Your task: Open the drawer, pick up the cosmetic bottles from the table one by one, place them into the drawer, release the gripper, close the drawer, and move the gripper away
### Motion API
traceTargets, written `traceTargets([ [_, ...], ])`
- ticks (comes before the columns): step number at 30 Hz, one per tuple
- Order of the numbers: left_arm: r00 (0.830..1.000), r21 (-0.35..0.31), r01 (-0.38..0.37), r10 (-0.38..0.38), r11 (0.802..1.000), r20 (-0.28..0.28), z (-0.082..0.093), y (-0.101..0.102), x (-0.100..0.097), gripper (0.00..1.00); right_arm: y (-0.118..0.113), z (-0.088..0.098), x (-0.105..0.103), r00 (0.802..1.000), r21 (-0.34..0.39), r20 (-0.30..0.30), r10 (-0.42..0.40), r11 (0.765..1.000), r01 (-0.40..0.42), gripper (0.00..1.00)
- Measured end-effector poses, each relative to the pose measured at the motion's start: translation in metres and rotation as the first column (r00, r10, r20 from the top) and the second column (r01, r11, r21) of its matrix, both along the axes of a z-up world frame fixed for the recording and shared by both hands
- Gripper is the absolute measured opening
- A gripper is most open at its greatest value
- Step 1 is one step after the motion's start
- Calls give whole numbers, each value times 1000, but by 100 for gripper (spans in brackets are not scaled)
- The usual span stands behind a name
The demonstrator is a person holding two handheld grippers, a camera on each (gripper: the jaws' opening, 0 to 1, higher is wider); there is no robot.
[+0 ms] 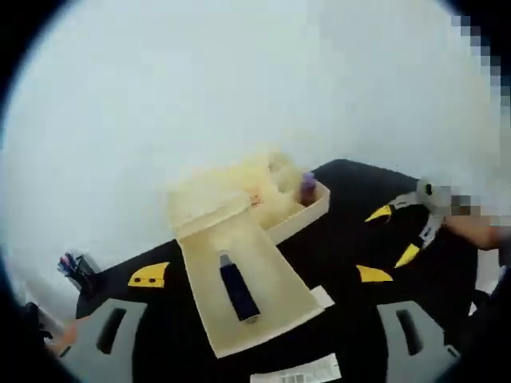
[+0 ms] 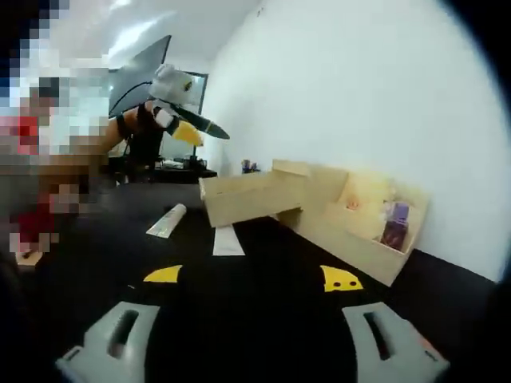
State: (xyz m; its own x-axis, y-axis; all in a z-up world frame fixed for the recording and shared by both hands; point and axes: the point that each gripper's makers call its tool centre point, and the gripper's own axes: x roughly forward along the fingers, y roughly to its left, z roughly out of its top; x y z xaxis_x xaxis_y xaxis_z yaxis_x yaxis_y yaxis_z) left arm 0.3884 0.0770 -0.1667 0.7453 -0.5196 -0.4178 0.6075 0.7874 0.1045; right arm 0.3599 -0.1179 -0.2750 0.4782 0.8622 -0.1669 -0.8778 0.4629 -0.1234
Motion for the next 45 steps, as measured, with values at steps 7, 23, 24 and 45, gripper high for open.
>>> traceTargets([
  [7, 999, -106, 26, -22, 994, 40, -3, 25, -7, 96, 1, 6, 0, 1000, 49, -24, 13, 999, -11, 84],
  [23, 976, -37, 169, -162, 985, 143, -61, 49, -20, 96, -5, 7, 13, 999, 39, -14, -43, 998, 44, 93],
  [24, 977, -43, 171, -164, 984, 132, -68, 50, -20, 96, -5, 5, 14, 999, 37, -16, -47, 998, 47, 93],
  [45, 979, -315, 201, -175, 928, 109, -100, 56, -26, 96, 72, 24, 31, 983, -10, -6, -185, 983, 185, 93],
])
